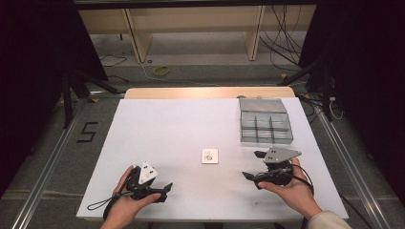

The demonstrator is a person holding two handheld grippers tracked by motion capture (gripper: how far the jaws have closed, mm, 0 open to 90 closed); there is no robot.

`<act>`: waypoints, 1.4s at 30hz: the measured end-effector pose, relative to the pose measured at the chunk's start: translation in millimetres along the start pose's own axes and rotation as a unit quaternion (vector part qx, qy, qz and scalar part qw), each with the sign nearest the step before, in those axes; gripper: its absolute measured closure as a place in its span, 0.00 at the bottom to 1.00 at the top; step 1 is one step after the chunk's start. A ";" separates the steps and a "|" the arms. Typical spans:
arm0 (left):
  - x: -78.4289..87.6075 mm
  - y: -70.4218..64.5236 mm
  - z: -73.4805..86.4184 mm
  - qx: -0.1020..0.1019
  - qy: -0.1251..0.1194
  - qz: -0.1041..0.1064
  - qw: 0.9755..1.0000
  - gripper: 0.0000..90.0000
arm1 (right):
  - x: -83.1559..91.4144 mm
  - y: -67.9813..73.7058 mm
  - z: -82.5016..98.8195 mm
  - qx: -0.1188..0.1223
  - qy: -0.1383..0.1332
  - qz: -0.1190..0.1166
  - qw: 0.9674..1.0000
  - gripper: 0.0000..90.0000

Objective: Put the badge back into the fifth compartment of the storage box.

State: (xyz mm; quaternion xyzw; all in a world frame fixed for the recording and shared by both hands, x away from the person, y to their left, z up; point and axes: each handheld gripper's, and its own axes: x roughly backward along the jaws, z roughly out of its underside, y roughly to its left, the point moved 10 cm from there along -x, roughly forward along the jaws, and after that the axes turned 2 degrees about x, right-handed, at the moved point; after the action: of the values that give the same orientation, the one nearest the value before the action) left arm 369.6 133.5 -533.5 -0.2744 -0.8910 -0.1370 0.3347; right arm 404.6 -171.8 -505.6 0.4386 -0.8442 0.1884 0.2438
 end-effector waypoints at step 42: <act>-4.1 -4.6 -3.0 -0.008 0.000 0.006 1.000 0.17 | -49.8 14.7 -31.7 0.054 0.045 -0.047 0.996 0.18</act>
State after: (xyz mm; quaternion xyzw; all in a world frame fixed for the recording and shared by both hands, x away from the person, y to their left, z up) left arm 371.1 126.9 -534.3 -0.2823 -0.8881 -0.1425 0.3336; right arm 424.9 -114.6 -510.3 0.4814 -0.7995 0.2414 0.2659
